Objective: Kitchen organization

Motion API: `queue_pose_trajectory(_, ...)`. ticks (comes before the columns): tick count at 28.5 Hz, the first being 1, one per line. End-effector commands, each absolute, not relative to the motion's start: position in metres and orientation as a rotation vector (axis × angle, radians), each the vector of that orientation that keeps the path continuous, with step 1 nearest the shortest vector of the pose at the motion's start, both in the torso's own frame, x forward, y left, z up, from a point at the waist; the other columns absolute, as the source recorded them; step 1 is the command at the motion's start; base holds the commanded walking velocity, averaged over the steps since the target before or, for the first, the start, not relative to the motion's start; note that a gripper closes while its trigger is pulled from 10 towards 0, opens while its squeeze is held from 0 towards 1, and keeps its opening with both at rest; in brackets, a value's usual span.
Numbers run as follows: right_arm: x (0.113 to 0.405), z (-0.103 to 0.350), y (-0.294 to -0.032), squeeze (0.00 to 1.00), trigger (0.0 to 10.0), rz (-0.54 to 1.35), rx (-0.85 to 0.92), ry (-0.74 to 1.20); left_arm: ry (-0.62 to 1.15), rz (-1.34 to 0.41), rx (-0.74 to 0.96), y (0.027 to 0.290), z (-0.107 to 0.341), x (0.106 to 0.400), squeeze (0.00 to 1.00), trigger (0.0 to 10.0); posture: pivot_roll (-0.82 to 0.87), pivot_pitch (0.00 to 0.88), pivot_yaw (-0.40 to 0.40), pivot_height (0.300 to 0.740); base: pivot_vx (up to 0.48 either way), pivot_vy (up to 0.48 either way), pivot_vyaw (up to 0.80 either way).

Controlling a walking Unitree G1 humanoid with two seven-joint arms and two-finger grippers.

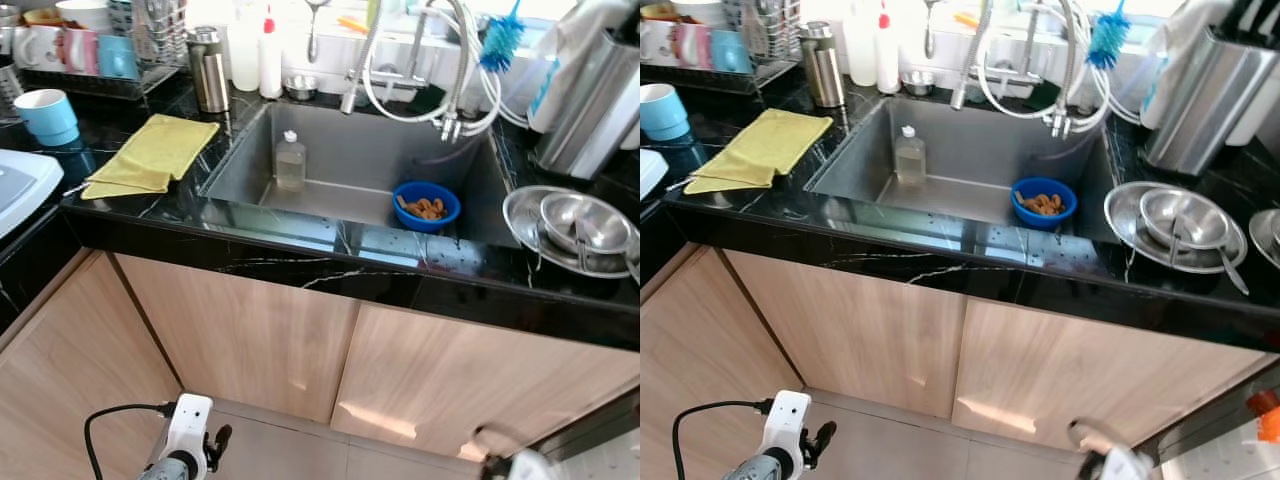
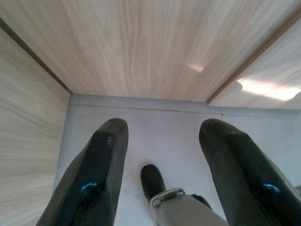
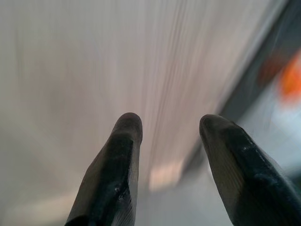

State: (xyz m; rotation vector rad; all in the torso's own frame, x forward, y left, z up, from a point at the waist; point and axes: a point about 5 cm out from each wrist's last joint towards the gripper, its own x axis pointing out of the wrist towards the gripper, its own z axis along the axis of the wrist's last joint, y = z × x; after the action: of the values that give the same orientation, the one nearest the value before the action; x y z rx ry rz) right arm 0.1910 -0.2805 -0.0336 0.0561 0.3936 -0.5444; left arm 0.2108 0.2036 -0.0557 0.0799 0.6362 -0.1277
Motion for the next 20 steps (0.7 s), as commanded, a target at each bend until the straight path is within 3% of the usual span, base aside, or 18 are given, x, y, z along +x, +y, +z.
queue_pose_trajectory(1, 0.184, -0.041, -0.272, 0.00, 10.0, -0.545, 0.078, 0.422, 0.630, -0.117, 0.063, 0.204, -0.057, 0.207, 0.00, 10.0, 0.12, 0.069, -0.077, 0.740, 0.000, 0.000, 0.00)
queue_pose_trajectory(15, 0.194, -0.032, -0.280, 0.00, 10.0, -0.554, 0.092, 0.380, 0.592, -0.124, 0.048, 0.202, -0.054, 0.209, 0.00, 10.0, 0.12, 0.073, -0.076, 0.740, 0.000, 0.000, 0.00)
queue_pose_trajectory(16, 0.194, -0.031, -0.280, 0.00, 10.0, -0.550, 0.076, 0.370, 0.521, -0.132, 0.063, 0.192, -0.037, 0.240, 0.00, 10.0, 0.12, 0.073, -0.077, 0.740, 0.000, 0.000, 0.00)
queue_pose_trajectory(17, 0.194, -0.031, -0.280, 0.00, 10.0, -0.550, 0.076, 0.370, 0.521, -0.132, 0.063, 0.192, -0.037, 0.240, 0.00, 10.0, 0.12, 0.073, -0.077, 0.740, 0.000, 0.000, 0.00)
queue_pose_trajectory(19, 0.194, -0.029, -0.280, 0.00, 10.0, -0.537, 0.055, 0.345, 0.375, -0.156, 0.084, 0.171, 0.007, 0.298, 0.00, 10.0, 0.12, 0.074, -0.076, 0.740, 0.000, 0.000, 0.00)
queue_pose_trajectory(20, 0.194, -0.029, -0.280, 0.00, 10.0, -0.537, 0.055, 0.345, 0.375, -0.156, 0.084, 0.171, 0.007, 0.298, 0.00, 10.0, 0.12, 0.074, -0.076, 0.740, 0.000, 0.000, 0.00)
